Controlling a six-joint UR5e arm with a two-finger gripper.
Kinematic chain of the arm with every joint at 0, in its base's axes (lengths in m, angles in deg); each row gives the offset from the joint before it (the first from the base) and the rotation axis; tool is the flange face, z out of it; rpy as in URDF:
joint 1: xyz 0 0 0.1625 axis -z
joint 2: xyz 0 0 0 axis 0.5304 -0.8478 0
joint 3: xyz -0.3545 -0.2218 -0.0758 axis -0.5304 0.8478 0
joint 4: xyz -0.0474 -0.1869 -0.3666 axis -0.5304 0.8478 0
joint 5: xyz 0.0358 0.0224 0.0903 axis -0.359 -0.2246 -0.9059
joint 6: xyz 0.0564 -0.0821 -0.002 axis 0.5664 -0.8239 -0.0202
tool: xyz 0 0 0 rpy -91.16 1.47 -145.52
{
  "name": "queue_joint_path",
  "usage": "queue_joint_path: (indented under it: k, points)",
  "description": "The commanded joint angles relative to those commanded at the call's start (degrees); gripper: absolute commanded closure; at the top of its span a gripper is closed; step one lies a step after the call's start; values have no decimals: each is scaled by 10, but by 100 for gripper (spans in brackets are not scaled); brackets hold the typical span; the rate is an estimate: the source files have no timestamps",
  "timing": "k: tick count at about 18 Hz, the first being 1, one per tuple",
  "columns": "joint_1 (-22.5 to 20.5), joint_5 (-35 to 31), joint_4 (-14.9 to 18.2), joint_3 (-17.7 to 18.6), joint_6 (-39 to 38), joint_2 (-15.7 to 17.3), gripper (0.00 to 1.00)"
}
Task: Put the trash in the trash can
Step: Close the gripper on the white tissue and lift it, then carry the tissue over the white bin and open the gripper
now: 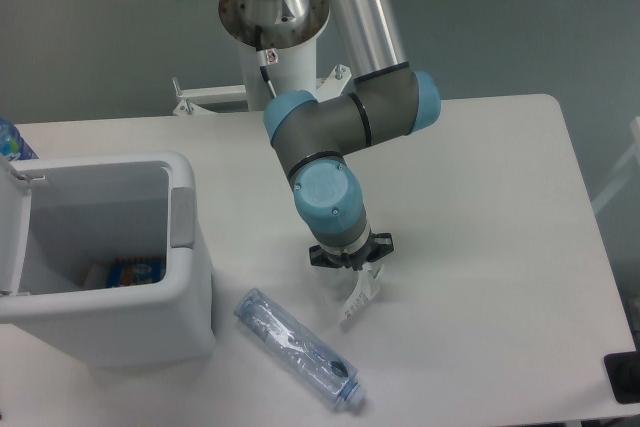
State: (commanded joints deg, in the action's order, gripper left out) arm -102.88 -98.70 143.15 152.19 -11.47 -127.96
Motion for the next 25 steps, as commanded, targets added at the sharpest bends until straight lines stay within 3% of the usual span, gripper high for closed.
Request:
queue_joint_path:
  k: [2,6,12,15,20,25]
  points:
    - [-4,10,4,-23,2,18,100]
    - [-32,68,4,-32,3,44,100]
    - [-83,211,4,-67,-11,97,100]
    - [-98,264,4,-81,-56,116,100]
    - [-100,328,3,-129,-117,127,100]
    - [-84,379,0,-128,-119,160,100]
